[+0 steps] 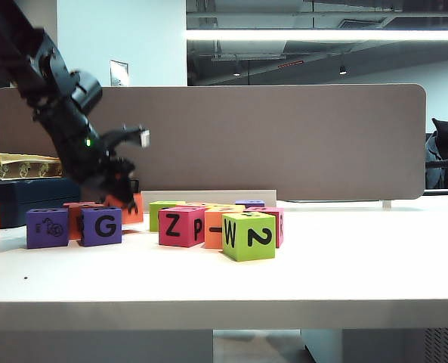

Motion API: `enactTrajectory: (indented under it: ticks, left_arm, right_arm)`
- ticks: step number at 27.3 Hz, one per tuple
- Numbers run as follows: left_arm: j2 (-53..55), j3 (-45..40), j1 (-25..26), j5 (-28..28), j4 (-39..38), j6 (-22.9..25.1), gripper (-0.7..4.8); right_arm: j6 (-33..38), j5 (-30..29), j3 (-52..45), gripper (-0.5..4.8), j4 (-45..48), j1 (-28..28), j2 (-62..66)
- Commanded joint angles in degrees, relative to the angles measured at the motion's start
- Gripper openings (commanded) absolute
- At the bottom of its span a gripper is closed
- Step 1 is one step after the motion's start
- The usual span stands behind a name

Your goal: Select the appropriate blocks from the scattered letter blocks on the table and arrange them in a row to spell out "23".

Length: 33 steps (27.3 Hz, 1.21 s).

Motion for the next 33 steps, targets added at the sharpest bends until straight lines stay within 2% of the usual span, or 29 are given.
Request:
enactTrajectory:
  ticks: [1,4,7,9,15,19,22,25,33]
  left_arm:
    - [-4.7,0.3,0.1,0.2,0.6,-5.4,2.22]
    - [-8.8,0.3,0.1,0.3,-2.3,-12.9,2.22]
    - [-14.2,0.3,-0.9,0.7,-11.0,-24.0,2.22]
    - [-16.6,0.3,-2.8,0.5,-17.4,-28.2,2.20]
    - [-17.1,-0.3,-10.4,-1.6,-30.7,-34.3,2.09]
    - [-17.1,-3.5,-15.7,-3.0,-33.3,-39.2,2.09]
    - [-17.1,-7.9,-19.6,-7.8,-33.3,-42.4,2.09]
    - [-17.1,-11.4,-21.4,-9.7,-31.7,-45.8,2.09]
    - [-17.1,-16.9,-23.6,-13.6,-22.1,-50.8,2.09]
  right_arm:
    - [-0.2,0.1,0.1,-0.01,0.7,0.0,0.1]
    - [-0.2,0.1,0.1,-0.01,0.7,0.0,0.1]
    - [-0.2,0.0,0.1,-0.01,0.7,0.0,0.1]
    - [-0.2,0.0,0.1,-0.01,0.7,0.0,0.1]
    - [-0.2,0.1,0.1,-0.01,0.7,0.0,0.1]
    - [-0.2,0.0,0.1,-0.01,0.7,0.0,0.0]
    - [-0.2,0.0,0.1,-0.01,0.7,0.0,0.0]
    - [-0.2,0.0,0.1,-0.01,0.7,0.0,0.0]
    - [-0.2,0.0,0.1,-0.01,0.7,0.0,0.0]
